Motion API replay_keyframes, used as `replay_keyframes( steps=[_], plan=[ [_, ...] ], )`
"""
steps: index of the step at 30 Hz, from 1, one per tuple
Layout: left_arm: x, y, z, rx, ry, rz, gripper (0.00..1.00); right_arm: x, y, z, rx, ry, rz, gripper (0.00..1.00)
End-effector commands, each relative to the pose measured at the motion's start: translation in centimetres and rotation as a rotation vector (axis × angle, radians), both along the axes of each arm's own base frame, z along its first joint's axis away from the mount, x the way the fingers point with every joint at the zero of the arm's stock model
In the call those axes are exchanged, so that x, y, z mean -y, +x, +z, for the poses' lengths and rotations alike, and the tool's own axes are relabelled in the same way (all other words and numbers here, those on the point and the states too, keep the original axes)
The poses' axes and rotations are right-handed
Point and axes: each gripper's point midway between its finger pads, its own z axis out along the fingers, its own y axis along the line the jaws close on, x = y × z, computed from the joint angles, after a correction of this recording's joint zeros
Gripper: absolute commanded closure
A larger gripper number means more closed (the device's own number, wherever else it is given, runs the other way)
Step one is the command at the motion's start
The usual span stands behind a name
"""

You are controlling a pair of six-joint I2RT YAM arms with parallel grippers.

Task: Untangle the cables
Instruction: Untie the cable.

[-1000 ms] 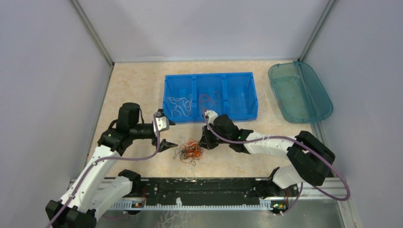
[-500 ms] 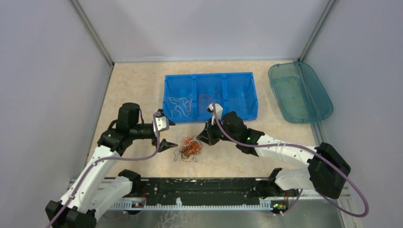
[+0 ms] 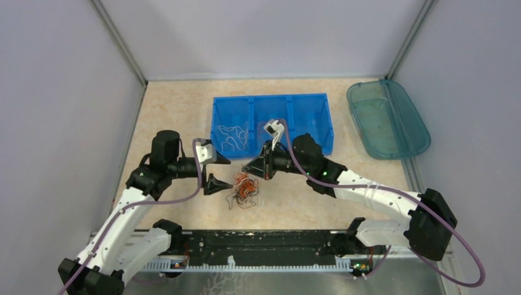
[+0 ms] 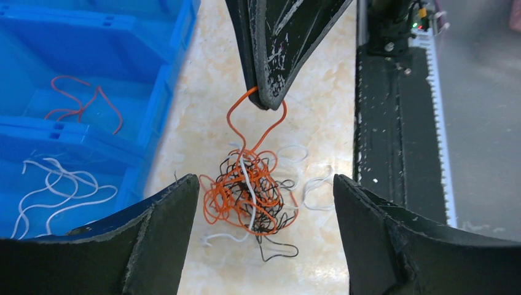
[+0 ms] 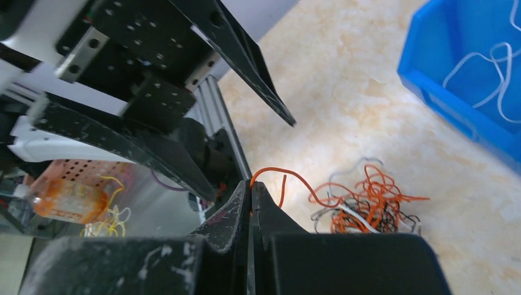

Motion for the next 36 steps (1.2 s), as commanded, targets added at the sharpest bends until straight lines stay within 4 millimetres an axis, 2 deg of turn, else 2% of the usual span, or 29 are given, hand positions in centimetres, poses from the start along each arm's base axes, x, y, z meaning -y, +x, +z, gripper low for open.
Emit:
replay_keyframes(
  steps=[1, 5, 14, 18, 21, 23, 24, 25, 27, 29, 32, 36],
  plan=[
    [1.4, -1.1, 3.3, -0.018, -0.102, -0.067, 0.16, -1.2, -1.4, 6.2, 0.085, 0.163, 0.081, 1.00],
    [1.8, -1.6, 3.2, -0.037, -0.106, -0.094, 0.17, -1.6, -1.9, 7.5, 0.091, 0.205, 0.102, 1.00],
    [2.9, -1.3, 3.0, -0.090, -0.140, -0.070, 0.18, -2.5, -3.3, 11.1, 0.141, 0.275, 0.154, 1.00],
    [3.5, -1.7, 3.0, -0.110, -0.149, -0.097, 0.23, -2.8, -3.7, 12.0, 0.154, 0.294, 0.166, 1.00],
    [3.8, -1.7, 3.4, -0.108, -0.155, -0.102, 0.42, -2.7, -3.6, 12.3, 0.161, 0.298, 0.154, 1.00],
    [3.7, -1.7, 3.5, -0.096, -0.151, -0.098, 0.59, -2.4, -3.5, 12.2, 0.166, 0.291, 0.142, 1.00],
    [3.6, -1.7, 3.6, -0.090, -0.150, -0.096, 0.75, -2.3, -3.5, 12.0, 0.168, 0.289, 0.138, 1.00],
    [3.5, -1.7, 3.8, -0.083, -0.151, -0.090, 0.86, -2.2, -3.5, 11.9, 0.168, 0.288, 0.134, 1.00],
    [3.5, -1.8, 4.3, -0.073, -0.158, -0.087, 0.99, -2.1, -3.5, 11.6, 0.163, 0.281, 0.133, 0.98],
    [3.5, -1.9, 5.1, -0.061, -0.174, -0.083, 0.99, -1.9, -3.6, 11.1, 0.159, 0.266, 0.129, 0.72],
    [3.5, -1.8, 6.4, -0.057, -0.197, -0.072, 0.99, -1.2, -3.3, 9.8, 0.179, 0.216, 0.104, 0.46],
    [3.7, -1.9, 8.8, -0.048, -0.225, -0.078, 0.99, 0.6, -2.5, 7.1, 0.222, 0.109, 0.035, 0.28]
  ],
)
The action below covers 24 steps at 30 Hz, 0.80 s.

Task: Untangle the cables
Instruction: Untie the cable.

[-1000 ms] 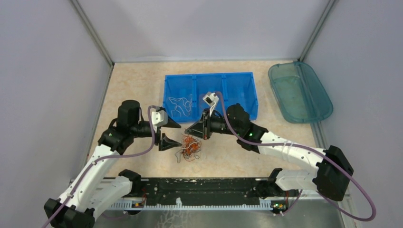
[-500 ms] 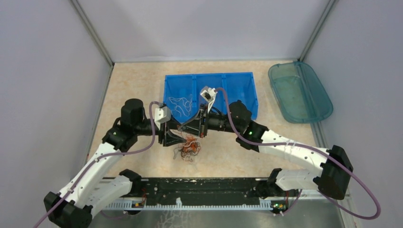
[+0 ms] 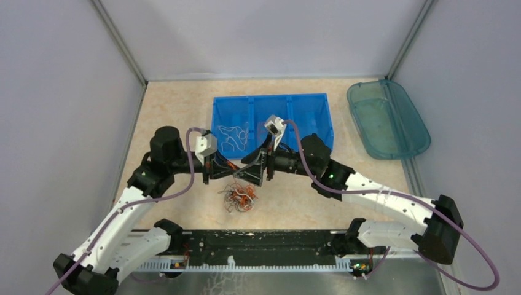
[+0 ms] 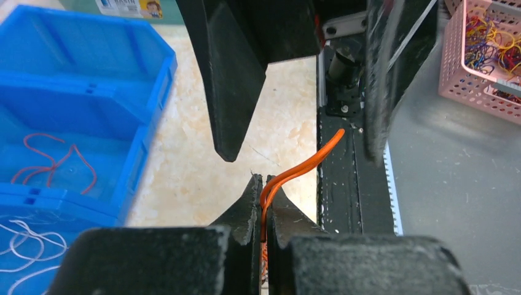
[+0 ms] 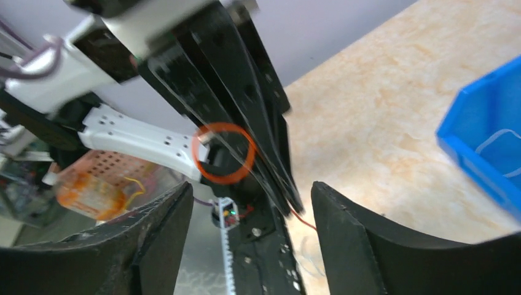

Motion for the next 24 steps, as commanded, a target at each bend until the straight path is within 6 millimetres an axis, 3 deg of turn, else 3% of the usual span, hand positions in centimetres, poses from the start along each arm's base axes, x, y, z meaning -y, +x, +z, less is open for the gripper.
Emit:
replay_keyframes(
  steps=[1, 8, 18, 24],
  plan=[
    [0.4, -0.2, 4.7, 0.058, -0.071, -0.012, 0.99, 2.3, 0.7, -0.9, 0.103, -0.061, -0.093, 0.25],
    [0.5, -0.5, 7.7, 0.073, -0.113, -0.016, 0.99, 2.4, 1.5, -4.4, 0.196, -0.133, -0.106, 0.17],
    [0.4, -0.8, 11.5, 0.117, -0.142, -0.026, 0.99, 0.2, 2.7, -3.1, 0.327, -0.046, -0.101, 0.16],
    [0.4, -0.9, 12.4, 0.120, -0.152, -0.029, 0.99, -1.6, 3.0, -3.3, 0.332, -0.032, -0.075, 0.16]
  ],
)
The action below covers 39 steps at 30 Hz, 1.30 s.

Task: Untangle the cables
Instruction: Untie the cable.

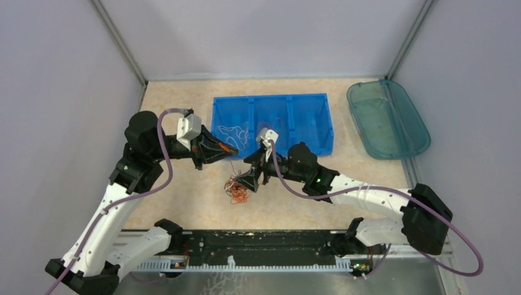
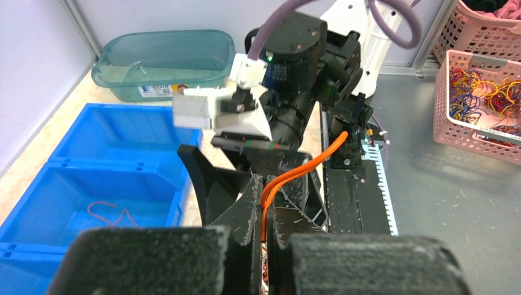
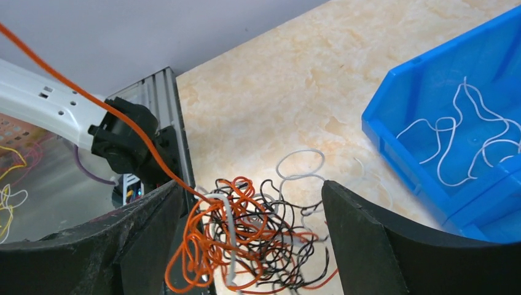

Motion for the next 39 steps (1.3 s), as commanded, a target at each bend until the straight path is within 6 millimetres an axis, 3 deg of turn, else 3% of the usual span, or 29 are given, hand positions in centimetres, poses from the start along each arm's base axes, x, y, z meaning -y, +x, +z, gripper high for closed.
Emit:
replay_keyframes(
  steps=[1, 11, 18, 28, 39],
  plan=[
    [0.0, -1.0, 1.2, 0.000, -0.014, -0.031, 0.99, -1.9, 0.0, 4.4, 0.099, 0.118, 0.038, 0.16],
    [0.0, -1.0, 1.3, -0.012, -0.015, -0.036, 0.99, -4.1, -0.3, 6.1, 0.068, 0.186, 0.071, 0.24],
    [0.0, -1.2, 3.4, 0.019, -0.040, -0.046, 0.99, -5.3, 0.1, 2.0, -0.028, 0.149, 0.062, 0.30],
    [-0.3, -2.1, 9.8, 0.149, -0.123, -0.050, 0.99, -3.9, -0.1, -4.4, -0.133, 0.074, 0.007, 0.31],
    [-1.6, -2.5, 18.6, 0.416, -0.249, 0.042, 0.99, -1.6, -0.8, -9.0, -0.197, 0.023, -0.048, 0.28]
  ],
)
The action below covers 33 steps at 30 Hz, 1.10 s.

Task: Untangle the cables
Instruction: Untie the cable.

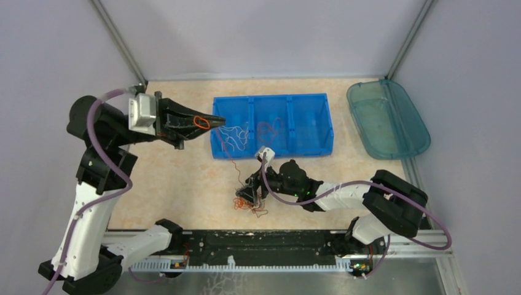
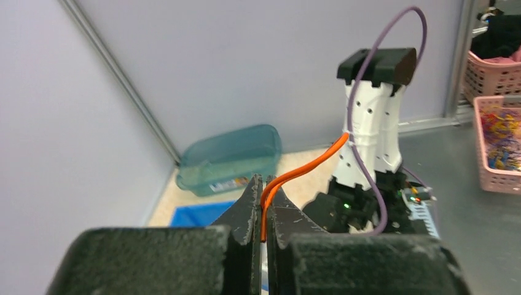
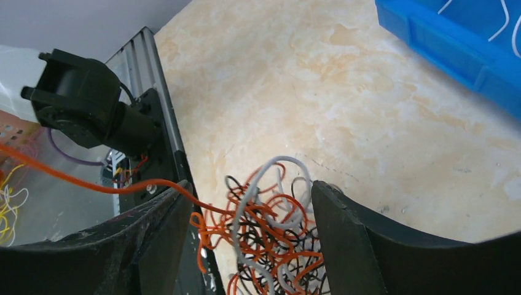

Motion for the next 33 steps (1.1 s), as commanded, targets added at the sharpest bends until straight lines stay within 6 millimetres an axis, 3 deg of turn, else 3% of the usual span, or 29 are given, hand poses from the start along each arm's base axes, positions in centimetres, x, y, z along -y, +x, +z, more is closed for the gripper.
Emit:
replay_keyframes(
  steps=[1, 9, 15, 17, 21, 23, 26, 28, 33],
  plan=[
    [-0.8, -0.5, 4.8, 0.160, -0.092, 0.053, 0.99, -0.4, 0.2, 1.5, 0.028, 0.074, -0.020, 0.28],
    [-1.8, -1.1, 10.3, 0.307, -0.192, 0.099, 1.00, 0.2, 0.3, 0.4, 0.005, 0.049, -0.045, 0.28],
    [-2.3, -1.7, 13.4, 0.388, -0.243, 0.114, 1.00, 0.9, 0.4, 0.9, 0.012, 0.043, -0.066, 0.26],
    [-2.2, -1.6, 13.2, 0.374, -0.234, 0.109, 1.00, 1.3, 0.6, 2.3, 0.044, 0.050, -0.084, 0.25],
    [-1.5, -1.1, 10.2, 0.300, -0.180, 0.085, 1.00, 2.1, 0.5, 8.2, 0.156, 0.125, -0.080, 0.20],
    [-1.4, -0.9, 9.3, 0.274, -0.168, 0.078, 1.00, 2.0, 0.3, 11.3, 0.211, 0.160, -0.057, 0.18],
    [-1.2, -0.7, 9.2, 0.270, -0.169, 0.075, 1.00, 1.1, -0.5, 14.1, 0.259, 0.201, 0.014, 0.17],
    [-1.2, -0.7, 9.7, 0.278, -0.175, 0.077, 1.00, 0.2, -1.1, 15.2, 0.270, 0.239, 0.065, 0.18],
    [-1.4, -0.9, 10.8, 0.308, -0.185, 0.079, 1.00, -2.3, -1.2, 14.4, 0.255, 0.253, 0.119, 0.20]
  ],
)
